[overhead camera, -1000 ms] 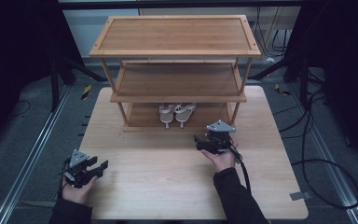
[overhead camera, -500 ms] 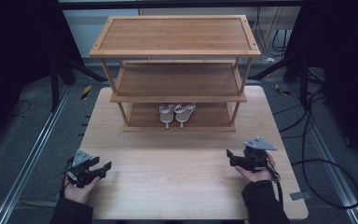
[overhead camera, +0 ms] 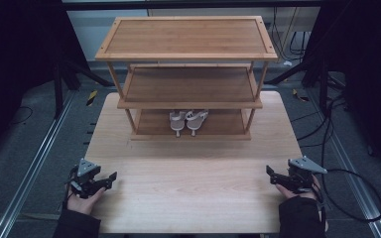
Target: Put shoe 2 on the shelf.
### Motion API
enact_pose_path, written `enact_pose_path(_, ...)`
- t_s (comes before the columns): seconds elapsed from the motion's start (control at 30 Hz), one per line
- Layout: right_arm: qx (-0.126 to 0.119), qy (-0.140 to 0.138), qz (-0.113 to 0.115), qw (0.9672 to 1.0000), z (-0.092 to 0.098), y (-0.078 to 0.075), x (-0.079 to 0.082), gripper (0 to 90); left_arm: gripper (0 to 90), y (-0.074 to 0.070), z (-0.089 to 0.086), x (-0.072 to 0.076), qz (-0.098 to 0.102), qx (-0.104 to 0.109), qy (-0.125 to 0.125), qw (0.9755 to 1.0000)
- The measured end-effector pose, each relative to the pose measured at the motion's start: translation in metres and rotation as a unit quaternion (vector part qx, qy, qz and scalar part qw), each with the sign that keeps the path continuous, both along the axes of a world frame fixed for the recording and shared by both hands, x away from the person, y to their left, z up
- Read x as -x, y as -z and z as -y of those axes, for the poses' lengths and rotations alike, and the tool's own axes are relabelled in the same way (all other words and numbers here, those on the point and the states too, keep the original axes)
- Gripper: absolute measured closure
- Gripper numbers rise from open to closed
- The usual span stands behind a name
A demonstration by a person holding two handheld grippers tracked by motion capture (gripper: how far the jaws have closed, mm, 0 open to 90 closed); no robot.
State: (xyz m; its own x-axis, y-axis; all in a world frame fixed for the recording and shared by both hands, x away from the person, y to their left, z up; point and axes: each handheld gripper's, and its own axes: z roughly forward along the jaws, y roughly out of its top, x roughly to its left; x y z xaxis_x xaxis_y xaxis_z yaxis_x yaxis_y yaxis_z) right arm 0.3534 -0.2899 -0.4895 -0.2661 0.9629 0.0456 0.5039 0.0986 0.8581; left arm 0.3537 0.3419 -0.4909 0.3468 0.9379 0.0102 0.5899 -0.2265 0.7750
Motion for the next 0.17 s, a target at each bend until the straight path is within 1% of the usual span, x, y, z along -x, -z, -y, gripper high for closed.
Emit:
enact_pose_path(0.1, 0.001, -0.007, -0.004, 1.0000, -0.0022, 0.0009, -0.0005, 13.6, 28.4, 0.0001, -0.0018, 0.0001, 0.002, -0.001, -0.003, 1.0000)
enact_pose_path(0.17, 0.009, -0.012, -0.003, 0.9999, -0.0037, 0.0015, -0.0016, 13.5, 28.4, -0.0002, -0.0023, 0.0004, 0.004, 0.002, -0.006, 1.0000)
